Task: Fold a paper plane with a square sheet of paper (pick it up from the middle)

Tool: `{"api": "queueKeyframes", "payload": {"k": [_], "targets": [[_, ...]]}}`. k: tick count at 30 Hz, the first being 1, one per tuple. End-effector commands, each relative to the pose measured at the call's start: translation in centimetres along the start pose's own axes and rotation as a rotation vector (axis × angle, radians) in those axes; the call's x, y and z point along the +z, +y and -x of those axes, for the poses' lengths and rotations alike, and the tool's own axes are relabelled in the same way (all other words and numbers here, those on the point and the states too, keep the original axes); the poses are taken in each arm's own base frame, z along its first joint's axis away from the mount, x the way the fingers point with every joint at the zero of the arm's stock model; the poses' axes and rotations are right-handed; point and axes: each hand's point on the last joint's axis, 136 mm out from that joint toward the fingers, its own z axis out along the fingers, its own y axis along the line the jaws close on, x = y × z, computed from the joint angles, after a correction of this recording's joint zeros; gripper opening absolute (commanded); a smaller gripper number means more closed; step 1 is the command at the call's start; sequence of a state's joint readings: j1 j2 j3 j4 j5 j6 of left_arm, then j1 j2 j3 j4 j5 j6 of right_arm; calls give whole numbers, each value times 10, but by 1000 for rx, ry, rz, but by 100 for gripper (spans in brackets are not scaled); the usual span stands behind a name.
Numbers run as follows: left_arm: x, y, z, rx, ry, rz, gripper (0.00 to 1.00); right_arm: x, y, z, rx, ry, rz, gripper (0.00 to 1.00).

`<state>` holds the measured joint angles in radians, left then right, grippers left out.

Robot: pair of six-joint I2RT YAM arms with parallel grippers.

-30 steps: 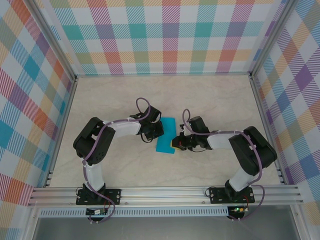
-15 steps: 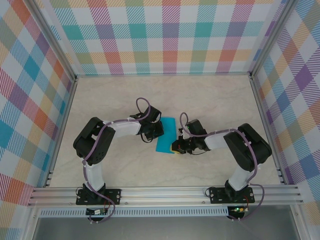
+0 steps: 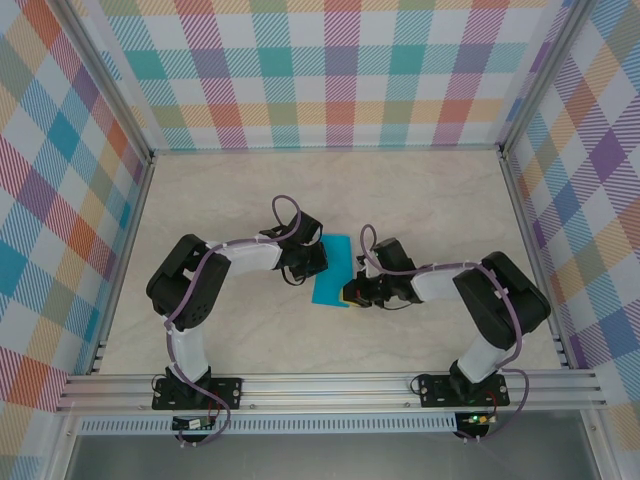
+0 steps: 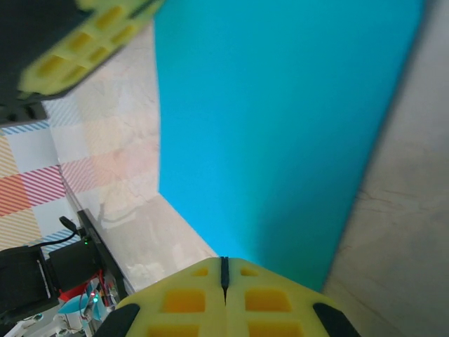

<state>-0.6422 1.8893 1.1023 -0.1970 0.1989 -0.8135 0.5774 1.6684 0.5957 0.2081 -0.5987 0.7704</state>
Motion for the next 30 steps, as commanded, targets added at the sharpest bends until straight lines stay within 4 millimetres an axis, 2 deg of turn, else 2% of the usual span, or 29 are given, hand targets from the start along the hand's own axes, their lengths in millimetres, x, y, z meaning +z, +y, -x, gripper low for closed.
{"api": "queueKeyframes", "payload": {"k": [1, 5, 8, 13, 16, 22, 26, 30], "targets": [[7, 26, -23, 17, 58, 99, 0, 5, -15, -11, -2, 32, -28, 0], [8, 25, -23, 16, 60, 96, 0, 5, -20, -12, -4, 33, -59, 0], [7, 26, -23, 16, 59, 96, 0, 0, -9, -6, -21, 15, -44, 0], [6, 27, -23, 19, 58, 99, 0, -21, 32, 25, -77, -63, -24, 1], [7, 29, -24, 17, 59, 105, 0, -31, 43, 49, -83, -116, -38, 2], [7, 29, -24, 14, 60, 103, 0, -30, 36, 88, -26, -152, -9, 3], [8, 29, -25, 14, 62, 105, 0, -18, 31, 96, -13, -130, 0, 2], [8, 30, -25, 13, 63, 107, 0, -10, 17, 99, 8, -133, -27, 2]]}}
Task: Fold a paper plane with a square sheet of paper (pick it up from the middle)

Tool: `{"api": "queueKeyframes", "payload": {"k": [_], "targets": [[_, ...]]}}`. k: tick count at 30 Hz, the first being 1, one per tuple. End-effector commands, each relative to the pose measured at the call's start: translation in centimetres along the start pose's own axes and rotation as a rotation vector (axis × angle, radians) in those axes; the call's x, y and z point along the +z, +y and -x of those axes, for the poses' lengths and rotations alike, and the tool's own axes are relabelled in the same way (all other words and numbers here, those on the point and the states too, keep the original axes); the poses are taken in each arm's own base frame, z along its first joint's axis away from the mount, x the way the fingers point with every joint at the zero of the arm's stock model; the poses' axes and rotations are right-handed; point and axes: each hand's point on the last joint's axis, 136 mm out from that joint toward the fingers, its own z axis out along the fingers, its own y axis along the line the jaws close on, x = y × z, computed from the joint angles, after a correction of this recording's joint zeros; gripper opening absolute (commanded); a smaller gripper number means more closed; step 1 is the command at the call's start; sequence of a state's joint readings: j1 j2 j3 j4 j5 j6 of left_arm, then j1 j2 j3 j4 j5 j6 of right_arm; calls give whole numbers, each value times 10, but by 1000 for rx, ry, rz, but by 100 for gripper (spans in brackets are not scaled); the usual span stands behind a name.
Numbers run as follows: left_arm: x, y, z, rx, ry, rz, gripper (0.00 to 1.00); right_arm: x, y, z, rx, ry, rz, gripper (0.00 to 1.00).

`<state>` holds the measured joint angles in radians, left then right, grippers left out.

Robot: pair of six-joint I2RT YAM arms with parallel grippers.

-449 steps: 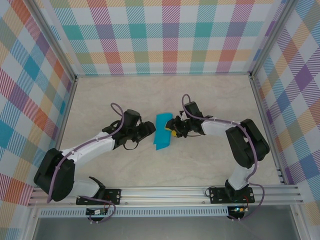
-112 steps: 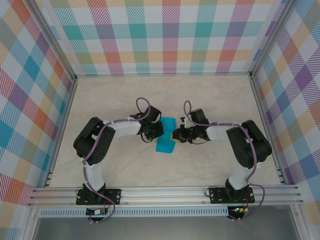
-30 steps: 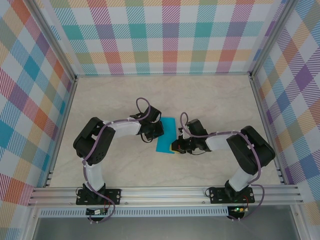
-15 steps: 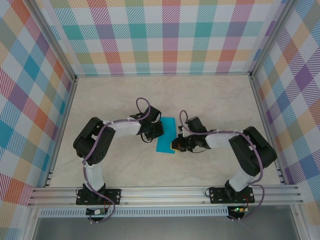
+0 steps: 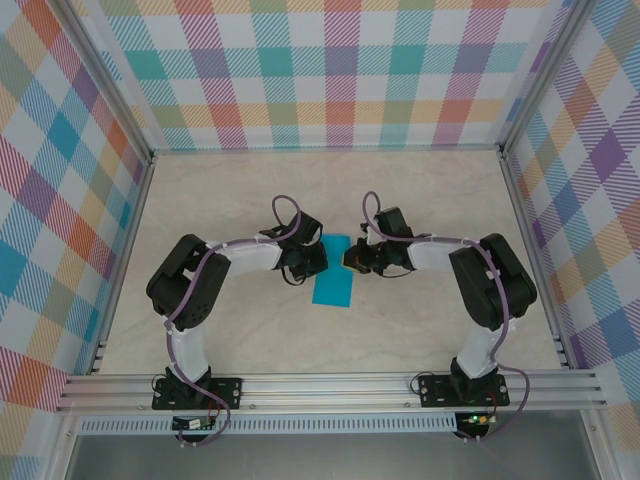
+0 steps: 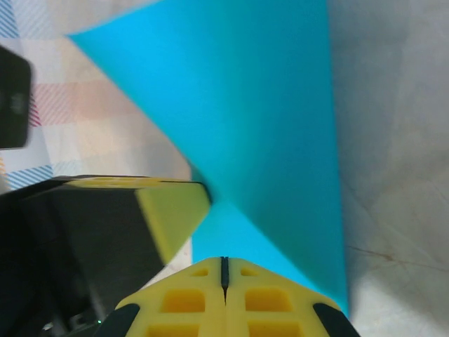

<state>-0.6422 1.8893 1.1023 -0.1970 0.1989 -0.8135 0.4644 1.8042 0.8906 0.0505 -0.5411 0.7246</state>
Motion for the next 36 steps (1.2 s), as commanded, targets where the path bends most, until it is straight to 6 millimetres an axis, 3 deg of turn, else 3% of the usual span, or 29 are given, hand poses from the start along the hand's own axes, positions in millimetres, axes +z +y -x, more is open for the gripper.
{"api": "queueKeyframes", "payload": {"k": [1, 9, 11, 18, 23, 32, 36], "targets": [[8, 31, -26, 13, 64, 108, 0, 6, -2, 5, -8, -5, -2, 2], [9, 30, -25, 18, 68, 107, 0, 21, -40, -5, 58, 22, -78, 0], [9, 29, -25, 21, 67, 105, 0, 20, -38, -6, 59, 23, -70, 0], [8, 35, -29, 21, 84, 130, 0, 0, 1, 14, -22, -12, -33, 2], [5, 35, -29, 25, 80, 133, 0, 3, -4, 22, -19, -10, -33, 1], [4, 37, -30, 27, 80, 139, 0, 20, -38, 16, 54, 21, -97, 1], [2, 37, -29, 27, 75, 141, 0, 15, -26, 17, 41, 31, -71, 2]]}}
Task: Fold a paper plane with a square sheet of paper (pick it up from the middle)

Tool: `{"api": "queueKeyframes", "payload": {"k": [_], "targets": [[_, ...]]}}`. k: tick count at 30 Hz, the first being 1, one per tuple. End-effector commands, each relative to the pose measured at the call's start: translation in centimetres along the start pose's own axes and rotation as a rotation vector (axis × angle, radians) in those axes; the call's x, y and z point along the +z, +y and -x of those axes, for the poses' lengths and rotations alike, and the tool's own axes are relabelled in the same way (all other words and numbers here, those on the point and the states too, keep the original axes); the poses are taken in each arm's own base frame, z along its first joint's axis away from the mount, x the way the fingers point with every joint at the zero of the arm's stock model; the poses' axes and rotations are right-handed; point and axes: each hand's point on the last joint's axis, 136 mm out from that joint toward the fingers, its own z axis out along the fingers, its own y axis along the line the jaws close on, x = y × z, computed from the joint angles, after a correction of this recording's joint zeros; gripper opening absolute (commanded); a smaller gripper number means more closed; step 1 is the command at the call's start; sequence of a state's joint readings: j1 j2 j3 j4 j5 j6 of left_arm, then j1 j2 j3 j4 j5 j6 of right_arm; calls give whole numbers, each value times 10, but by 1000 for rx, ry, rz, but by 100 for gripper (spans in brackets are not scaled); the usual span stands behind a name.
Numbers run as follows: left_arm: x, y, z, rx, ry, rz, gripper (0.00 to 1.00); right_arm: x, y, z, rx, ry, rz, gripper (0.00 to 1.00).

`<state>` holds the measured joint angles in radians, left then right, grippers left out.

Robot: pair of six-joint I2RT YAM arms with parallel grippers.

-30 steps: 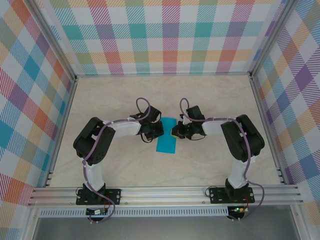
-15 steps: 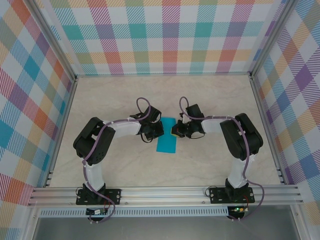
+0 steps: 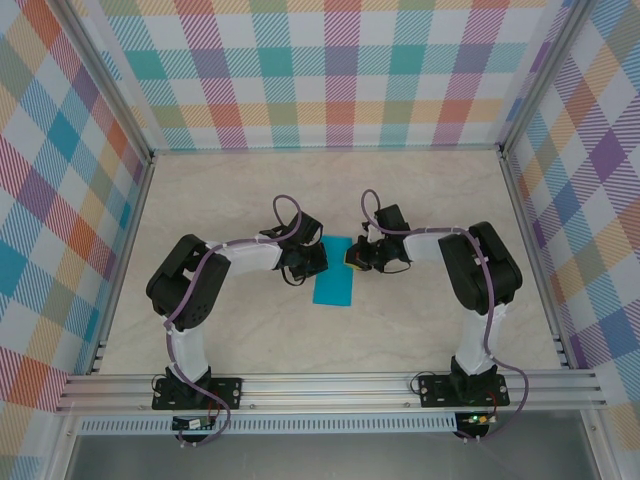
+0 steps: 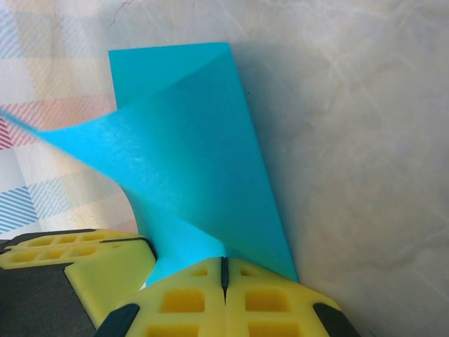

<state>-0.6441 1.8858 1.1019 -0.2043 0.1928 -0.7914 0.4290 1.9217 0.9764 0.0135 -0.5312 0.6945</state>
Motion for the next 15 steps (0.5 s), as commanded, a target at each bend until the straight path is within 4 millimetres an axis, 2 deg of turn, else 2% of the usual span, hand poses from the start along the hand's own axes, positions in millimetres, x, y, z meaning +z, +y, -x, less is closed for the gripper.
{"api": "queueKeyframes", "payload": {"k": [1, 5, 8, 15], "targets": [[3, 36, -30, 4, 79, 134, 0, -3, 2, -1, -10, 17, -22, 2], [3, 36, -30, 5, 77, 134, 0, -16, 24, 11, -67, 9, -7, 3], [3, 36, -29, 2, 77, 132, 0, -18, 29, 19, -70, 8, 23, 3], [3, 36, -30, 2, 77, 131, 0, -10, 14, 28, -36, 9, 12, 3]]}}
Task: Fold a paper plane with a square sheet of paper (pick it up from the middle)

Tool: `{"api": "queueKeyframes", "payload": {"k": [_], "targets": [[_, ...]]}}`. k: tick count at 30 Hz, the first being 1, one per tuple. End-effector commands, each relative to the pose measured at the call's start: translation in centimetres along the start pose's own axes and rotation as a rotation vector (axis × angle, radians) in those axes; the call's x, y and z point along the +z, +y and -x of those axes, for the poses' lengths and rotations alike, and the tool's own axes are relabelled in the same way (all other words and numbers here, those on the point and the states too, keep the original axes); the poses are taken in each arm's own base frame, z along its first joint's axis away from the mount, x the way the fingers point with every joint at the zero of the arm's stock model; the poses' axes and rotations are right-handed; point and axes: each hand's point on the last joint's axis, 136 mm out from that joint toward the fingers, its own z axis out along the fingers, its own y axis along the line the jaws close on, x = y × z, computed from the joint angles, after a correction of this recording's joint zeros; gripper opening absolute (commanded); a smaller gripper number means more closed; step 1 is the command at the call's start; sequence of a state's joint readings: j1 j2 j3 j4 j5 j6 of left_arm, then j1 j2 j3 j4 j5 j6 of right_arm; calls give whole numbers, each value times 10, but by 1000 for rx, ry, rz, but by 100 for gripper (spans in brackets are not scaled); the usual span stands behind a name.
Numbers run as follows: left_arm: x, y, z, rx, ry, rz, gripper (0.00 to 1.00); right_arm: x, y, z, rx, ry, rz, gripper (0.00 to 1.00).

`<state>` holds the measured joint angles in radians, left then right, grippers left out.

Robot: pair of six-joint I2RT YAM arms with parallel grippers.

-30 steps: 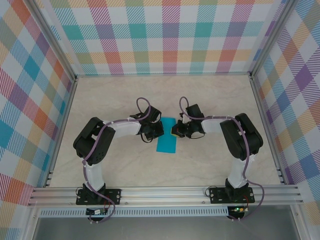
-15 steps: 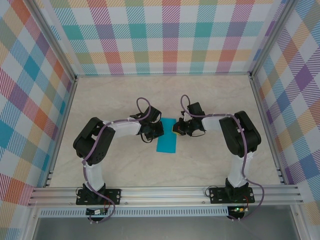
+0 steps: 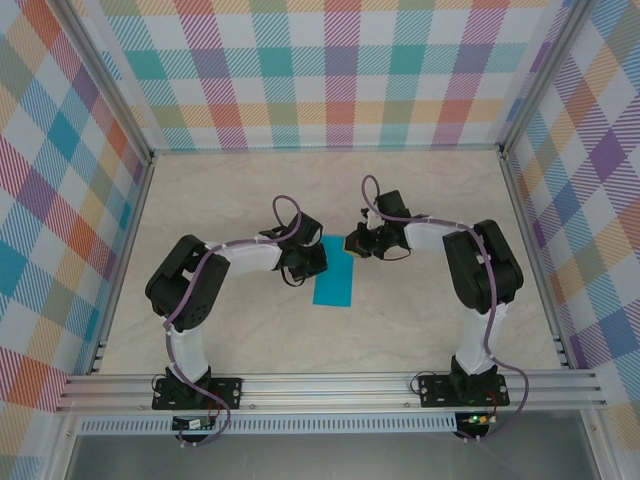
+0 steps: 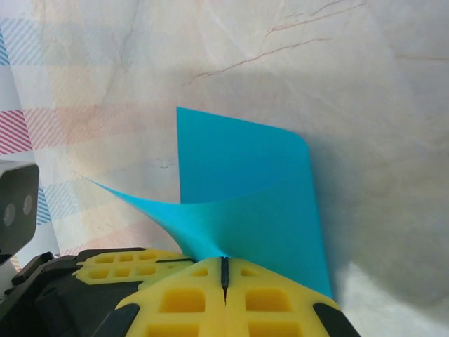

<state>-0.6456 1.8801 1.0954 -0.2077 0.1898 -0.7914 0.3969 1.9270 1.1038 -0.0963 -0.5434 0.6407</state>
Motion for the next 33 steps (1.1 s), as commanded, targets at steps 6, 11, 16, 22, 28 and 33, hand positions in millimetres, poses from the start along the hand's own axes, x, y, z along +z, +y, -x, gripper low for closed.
{"api": "queueKeyframes", "payload": {"k": [6, 11, 16, 22, 28, 33], "targets": [[4, 36, -29, 0, 76, 125, 0, 16, -31, -12, 46, 62, -58, 3], [4, 34, -29, 0, 78, 123, 0, 13, -30, -10, 42, 72, -79, 3], [5, 34, -29, 2, 80, 124, 0, -4, -1, 8, -10, 36, -50, 4], [6, 34, -29, -1, 84, 120, 0, 0, -5, 22, 11, 35, -33, 4], [4, 33, -29, 2, 83, 121, 0, 13, -24, 15, 55, 62, -56, 4], [4, 33, -29, 4, 85, 120, 0, 19, -39, 10, 82, 76, -96, 3]]}}
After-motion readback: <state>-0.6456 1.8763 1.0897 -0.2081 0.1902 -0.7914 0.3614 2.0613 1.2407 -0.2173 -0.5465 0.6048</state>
